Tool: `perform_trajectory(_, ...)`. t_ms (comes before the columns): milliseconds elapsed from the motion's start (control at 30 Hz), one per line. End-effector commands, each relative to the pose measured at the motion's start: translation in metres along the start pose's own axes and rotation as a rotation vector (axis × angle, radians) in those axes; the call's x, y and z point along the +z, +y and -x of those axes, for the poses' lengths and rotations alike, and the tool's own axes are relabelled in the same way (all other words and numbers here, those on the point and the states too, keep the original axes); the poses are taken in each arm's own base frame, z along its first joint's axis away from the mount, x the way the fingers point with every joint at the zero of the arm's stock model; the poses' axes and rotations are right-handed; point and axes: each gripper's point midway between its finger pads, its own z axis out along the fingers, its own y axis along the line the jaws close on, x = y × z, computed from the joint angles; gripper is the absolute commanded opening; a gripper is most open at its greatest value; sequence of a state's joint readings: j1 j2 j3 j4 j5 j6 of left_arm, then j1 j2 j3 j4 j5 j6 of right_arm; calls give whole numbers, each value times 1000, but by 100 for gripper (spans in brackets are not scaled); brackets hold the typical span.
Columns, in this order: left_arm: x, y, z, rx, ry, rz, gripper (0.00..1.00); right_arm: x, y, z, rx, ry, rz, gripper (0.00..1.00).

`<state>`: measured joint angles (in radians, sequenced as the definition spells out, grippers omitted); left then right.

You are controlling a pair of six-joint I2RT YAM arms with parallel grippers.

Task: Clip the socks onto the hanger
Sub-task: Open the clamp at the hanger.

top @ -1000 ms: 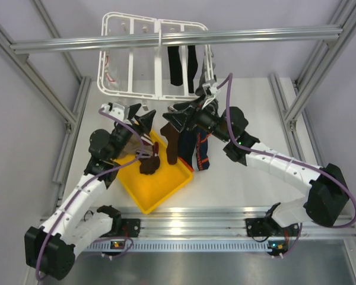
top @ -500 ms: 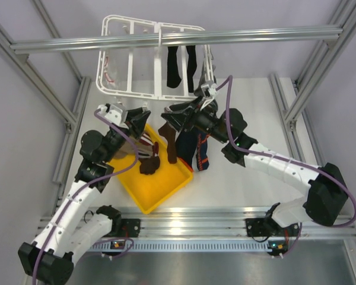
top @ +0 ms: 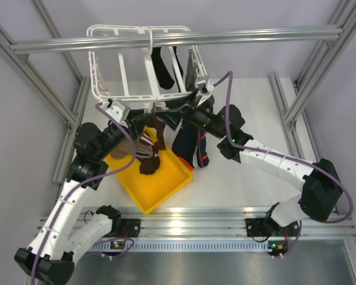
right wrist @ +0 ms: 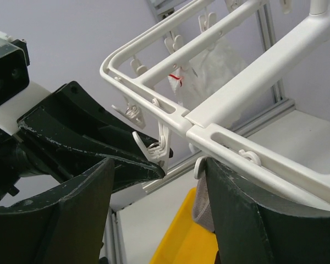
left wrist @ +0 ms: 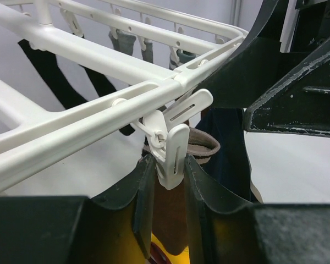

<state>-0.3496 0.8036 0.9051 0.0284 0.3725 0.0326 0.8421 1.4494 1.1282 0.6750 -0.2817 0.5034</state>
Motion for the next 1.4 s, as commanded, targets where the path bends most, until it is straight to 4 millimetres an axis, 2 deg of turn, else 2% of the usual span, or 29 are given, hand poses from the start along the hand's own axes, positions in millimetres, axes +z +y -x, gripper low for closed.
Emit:
perform_trajectory(0, -3, -31, -4, -50, 45, -155, 0, 4, 44, 21, -21, -45, 163, 66)
perform_trajectory(67, -2, -32, -4, -55, 47, -162, 0, 0, 44, 20, -33, -41, 160, 66)
perform_trajectory(300, -2, -31, -3, -81, 50, -154, 0, -31, 31, 24, -125, -55, 63, 56)
perform_trajectory(567, -4, -34, -5, -79, 76, -165, 0, -40, 33, 35, -87, -17, 110, 48)
perform_trajectory(600, -5, -34, -4, -80, 79, -168, 0, -43, 26, 37, -80, -10, 95, 47)
perform_trajectory(800, -4, -32, -6, -103, 97, -150, 0, -66, 2, 41, -59, 33, 24, 48)
perform_trajectory(867, -3, -31, -9, -112, 104, -148, 0, -71, 5, 48, -69, 11, 30, 53)
perform_trajectory(967, 0, -29, -14, -118, 114, -143, 0, -72, 16, 56, -70, -13, 64, 53)
perform_trajectory(1133, 3, -33, -14, -127, 112, -165, 0, -71, 27, 69, -87, -32, 101, 48)
perform_trajectory(1233, 1, -40, -12, -121, 101, -212, 0, -66, 32, 65, -69, -19, 129, 48)
perform_trajectory(1333, 1, -47, -13, -129, 102, -253, 0, -55, 32, 52, -29, -5, 153, 53)
perform_trajectory(1367, 1, -48, -13, -133, 104, -257, 0, -49, 28, 42, -15, 10, 154, 54)
